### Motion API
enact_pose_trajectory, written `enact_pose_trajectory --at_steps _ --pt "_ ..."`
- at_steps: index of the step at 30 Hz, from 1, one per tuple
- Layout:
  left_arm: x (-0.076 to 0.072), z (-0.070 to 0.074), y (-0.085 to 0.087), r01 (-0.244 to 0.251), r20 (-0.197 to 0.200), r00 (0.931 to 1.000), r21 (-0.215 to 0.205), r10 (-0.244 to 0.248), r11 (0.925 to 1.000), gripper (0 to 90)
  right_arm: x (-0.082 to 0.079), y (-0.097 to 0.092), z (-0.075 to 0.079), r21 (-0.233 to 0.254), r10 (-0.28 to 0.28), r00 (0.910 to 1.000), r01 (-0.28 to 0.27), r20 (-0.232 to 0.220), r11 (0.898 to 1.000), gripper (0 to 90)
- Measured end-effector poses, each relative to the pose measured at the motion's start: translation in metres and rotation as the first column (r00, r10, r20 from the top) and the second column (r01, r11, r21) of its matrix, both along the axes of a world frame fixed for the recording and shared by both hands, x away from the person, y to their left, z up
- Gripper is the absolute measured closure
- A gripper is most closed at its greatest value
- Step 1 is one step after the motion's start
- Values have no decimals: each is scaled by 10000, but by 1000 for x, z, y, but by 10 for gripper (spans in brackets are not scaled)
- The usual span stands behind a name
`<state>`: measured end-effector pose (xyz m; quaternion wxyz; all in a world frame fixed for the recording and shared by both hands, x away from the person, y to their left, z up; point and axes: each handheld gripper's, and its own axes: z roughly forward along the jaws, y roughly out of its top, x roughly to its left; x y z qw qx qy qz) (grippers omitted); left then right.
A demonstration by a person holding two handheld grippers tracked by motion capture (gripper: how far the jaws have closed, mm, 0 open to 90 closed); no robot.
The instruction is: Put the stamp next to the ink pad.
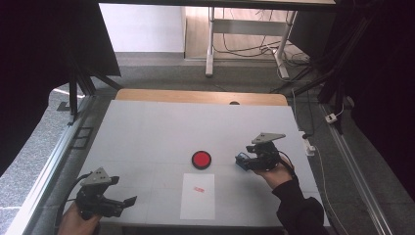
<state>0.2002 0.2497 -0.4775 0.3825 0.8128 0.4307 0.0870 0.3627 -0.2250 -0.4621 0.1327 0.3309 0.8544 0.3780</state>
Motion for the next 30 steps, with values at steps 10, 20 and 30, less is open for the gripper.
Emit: enact_pose_trajectory --at_steps 10,20,30 --pt "0 0 0 -1 -10 10000 11 1 10000 40 -13 -4 8 393 -112 9999 108 79 9992 270" --pt "0 0 0 9 3 10000 18 -9 10000 39 -30 -7 12 550 -181 9998 175 110 9983 166" --pt "1 0 -1 28 9 10000 40 -28 10000 39 -48 -18 17 785 -529 9984 513 186 9956 37"
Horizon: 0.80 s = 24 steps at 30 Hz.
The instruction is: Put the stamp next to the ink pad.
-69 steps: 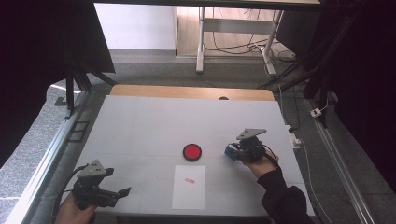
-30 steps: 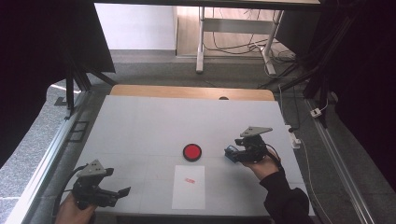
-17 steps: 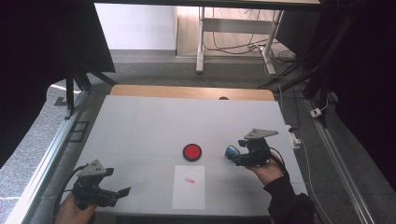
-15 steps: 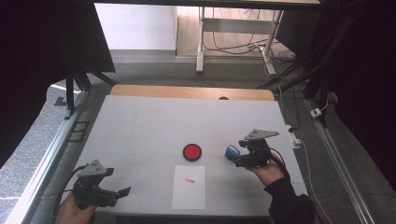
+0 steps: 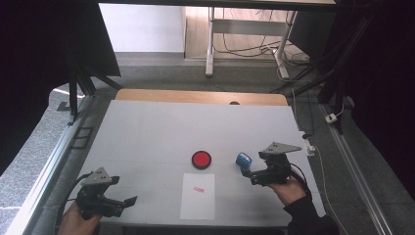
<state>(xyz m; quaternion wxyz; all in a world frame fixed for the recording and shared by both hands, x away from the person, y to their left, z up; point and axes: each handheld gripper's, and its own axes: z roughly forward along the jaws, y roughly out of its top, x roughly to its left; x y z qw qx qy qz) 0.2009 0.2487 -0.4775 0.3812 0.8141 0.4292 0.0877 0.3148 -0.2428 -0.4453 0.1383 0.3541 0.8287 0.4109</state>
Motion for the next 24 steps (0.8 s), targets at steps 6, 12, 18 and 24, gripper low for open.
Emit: enact_pose_trajectory --at_steps 6,12,18,24 --pt "0 0 0 -2 -8 10000 -11 2 10000 39 -12 -8 3 58 -167 9997 166 166 9998 12" --pt "0 0 0 -16 8 10000 1 16 10000 39 -25 -14 5 63 -281 9992 279 295 9996 0" --pt "0 0 0 2 -6 10000 -4 -2 10000 39 -36 -24 4 50 -482 9984 480 296 9988 0" --pt "0 0 0 -9 -5 10000 -5 9 10000 38 -43 -36 1 -56 -851 9960 853 280 9963 0"
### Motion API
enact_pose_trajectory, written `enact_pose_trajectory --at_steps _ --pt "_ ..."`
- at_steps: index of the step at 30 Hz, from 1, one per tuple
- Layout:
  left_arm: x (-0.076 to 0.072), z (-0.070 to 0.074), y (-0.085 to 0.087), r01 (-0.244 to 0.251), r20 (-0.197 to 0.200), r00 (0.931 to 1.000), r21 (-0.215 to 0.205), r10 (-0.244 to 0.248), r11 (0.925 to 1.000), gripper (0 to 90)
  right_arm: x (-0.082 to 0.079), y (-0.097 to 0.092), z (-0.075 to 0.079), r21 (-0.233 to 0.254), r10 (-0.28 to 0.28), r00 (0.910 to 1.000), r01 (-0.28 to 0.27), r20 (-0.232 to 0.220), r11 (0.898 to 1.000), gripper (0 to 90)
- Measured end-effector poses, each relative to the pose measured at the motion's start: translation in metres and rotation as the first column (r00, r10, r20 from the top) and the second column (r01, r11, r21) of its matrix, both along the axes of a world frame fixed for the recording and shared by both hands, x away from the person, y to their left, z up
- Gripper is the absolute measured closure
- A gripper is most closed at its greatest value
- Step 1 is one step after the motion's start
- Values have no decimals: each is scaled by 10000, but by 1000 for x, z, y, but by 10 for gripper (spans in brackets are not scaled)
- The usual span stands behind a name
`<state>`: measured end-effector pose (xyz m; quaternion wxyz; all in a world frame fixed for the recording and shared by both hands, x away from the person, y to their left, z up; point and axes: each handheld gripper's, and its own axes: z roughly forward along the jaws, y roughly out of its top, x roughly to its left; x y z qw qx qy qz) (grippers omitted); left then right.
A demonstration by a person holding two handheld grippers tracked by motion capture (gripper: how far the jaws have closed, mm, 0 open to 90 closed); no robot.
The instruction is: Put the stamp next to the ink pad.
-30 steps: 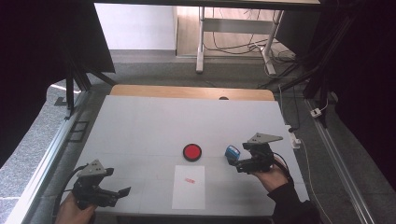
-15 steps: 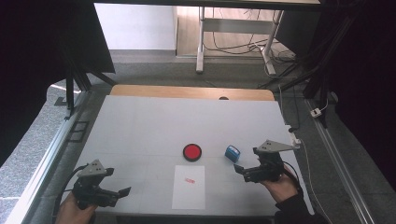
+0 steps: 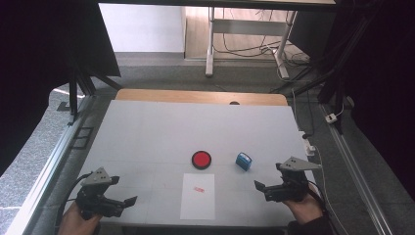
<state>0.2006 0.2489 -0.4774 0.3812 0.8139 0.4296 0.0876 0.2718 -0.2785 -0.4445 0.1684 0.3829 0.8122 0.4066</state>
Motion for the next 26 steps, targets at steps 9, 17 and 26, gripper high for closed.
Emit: enact_pose_trajectory --at_steps 9,17,26 --pt "0 0 0 -29 10 10000 -3 29 10000 37 -11 -13 -6 -143 -498 9984 494 -271 9987 0" --pt "-1 0 1 -25 25 10000 -5 25 10000 36 -19 -21 -12 -306 -711 9956 693 -607 9971 0" --pt "0 0 0 -55 -41 10000 -2 55 10000 34 -20 -22 -13 -321 -822 9945 803 -642 9963 0"
